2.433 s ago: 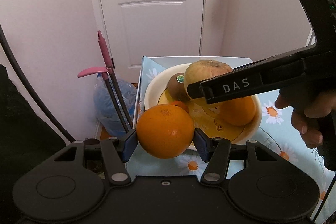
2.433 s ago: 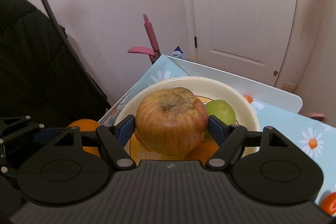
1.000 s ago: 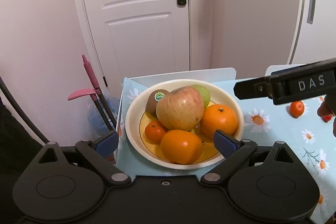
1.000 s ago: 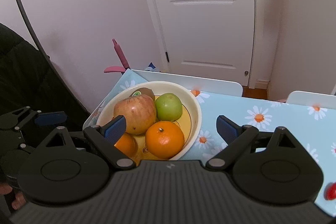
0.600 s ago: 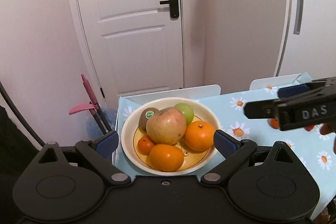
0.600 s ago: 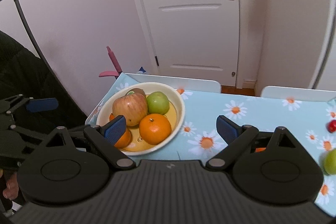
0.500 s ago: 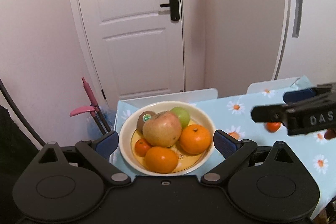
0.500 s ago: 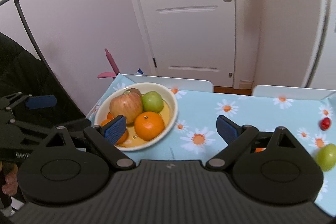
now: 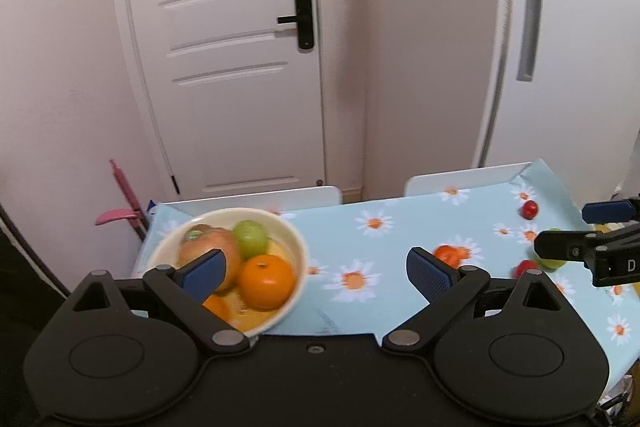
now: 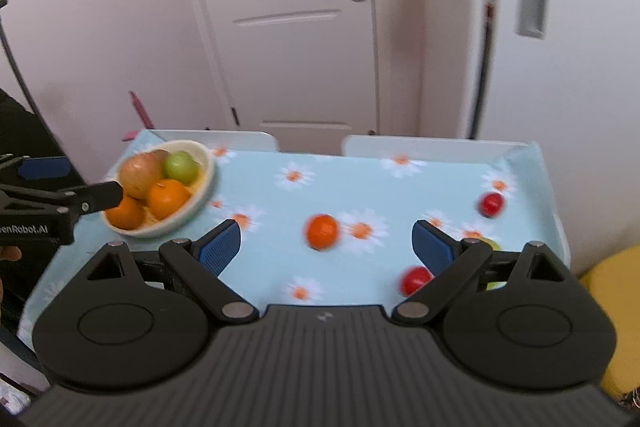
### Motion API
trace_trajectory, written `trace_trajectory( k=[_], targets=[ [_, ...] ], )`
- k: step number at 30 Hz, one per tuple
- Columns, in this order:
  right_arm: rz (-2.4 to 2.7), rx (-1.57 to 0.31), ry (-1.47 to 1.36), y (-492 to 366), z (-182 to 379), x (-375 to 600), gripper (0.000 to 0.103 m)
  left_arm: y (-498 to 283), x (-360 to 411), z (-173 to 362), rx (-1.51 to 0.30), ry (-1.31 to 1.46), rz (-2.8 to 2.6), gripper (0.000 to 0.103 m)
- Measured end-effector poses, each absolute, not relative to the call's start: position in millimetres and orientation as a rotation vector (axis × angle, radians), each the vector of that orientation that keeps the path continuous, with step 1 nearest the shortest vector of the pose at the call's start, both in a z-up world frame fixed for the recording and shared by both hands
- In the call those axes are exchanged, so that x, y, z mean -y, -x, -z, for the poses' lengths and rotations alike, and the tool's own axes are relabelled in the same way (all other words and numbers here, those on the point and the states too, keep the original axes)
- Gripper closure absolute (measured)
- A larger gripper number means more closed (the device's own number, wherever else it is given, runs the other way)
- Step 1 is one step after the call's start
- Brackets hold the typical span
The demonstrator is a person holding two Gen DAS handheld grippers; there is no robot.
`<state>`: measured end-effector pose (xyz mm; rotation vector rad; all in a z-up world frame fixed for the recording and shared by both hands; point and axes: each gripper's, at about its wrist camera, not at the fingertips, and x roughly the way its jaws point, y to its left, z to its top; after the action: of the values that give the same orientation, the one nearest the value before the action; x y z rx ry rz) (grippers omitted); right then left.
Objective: Organize fruits
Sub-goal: 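Grasp the tangerine with the left gripper while the right gripper grasps the green apple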
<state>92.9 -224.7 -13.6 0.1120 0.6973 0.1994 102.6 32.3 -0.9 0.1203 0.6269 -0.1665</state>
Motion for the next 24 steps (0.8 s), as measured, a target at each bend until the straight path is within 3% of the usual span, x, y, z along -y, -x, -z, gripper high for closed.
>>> trace_trajectory(
  k=[13,24],
  targets=[
    [-0.169,-0.751,-0.089,-109,62,326,0.0,-122,61,46,-0.687,-0.127,0.175,0.005],
    [-0.248,-0.758,-0.013,-140,110,358,0.0,-161,112,101,-0.712,-0.197,0.156,0.014]
  ],
)
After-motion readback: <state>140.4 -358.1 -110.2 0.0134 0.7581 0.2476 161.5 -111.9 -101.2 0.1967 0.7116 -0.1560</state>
